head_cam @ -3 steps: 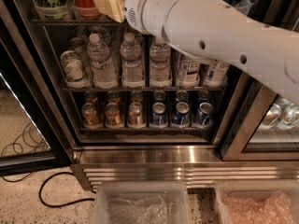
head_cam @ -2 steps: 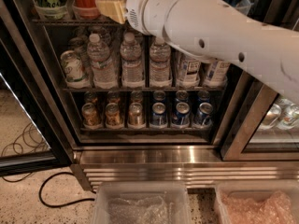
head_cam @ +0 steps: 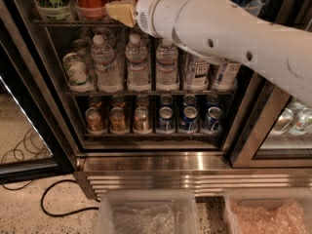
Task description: Pick coke can from top shelf of fridge
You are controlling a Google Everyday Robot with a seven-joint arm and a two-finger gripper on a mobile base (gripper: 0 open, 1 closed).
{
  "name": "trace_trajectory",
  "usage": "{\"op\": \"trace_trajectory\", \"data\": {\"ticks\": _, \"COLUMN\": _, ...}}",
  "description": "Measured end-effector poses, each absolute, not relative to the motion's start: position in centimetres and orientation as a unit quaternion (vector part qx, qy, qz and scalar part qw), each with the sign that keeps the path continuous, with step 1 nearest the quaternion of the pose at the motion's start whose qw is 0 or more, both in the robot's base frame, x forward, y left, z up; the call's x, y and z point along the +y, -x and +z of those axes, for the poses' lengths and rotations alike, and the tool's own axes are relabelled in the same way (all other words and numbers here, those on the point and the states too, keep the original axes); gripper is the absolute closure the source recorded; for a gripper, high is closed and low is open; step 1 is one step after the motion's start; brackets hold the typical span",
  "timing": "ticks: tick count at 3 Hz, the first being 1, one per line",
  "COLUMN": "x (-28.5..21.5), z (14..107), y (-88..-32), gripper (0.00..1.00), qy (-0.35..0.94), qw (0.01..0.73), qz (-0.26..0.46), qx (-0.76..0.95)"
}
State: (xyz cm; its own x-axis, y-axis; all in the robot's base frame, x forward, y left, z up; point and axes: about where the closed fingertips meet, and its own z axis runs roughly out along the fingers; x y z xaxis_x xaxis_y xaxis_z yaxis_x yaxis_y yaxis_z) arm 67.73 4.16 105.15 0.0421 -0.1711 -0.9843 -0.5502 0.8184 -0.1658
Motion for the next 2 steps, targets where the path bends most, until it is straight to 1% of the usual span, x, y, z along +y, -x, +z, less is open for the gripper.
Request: {"op": "trace_trajectory", "data": {"ticks": 2, "x": 3.5, "z": 106.7, "y": -69.0, "gripper": 0.25, "qy": 0.237, "qw": 0.686, "qz": 0.141, "qx": 0.673}}
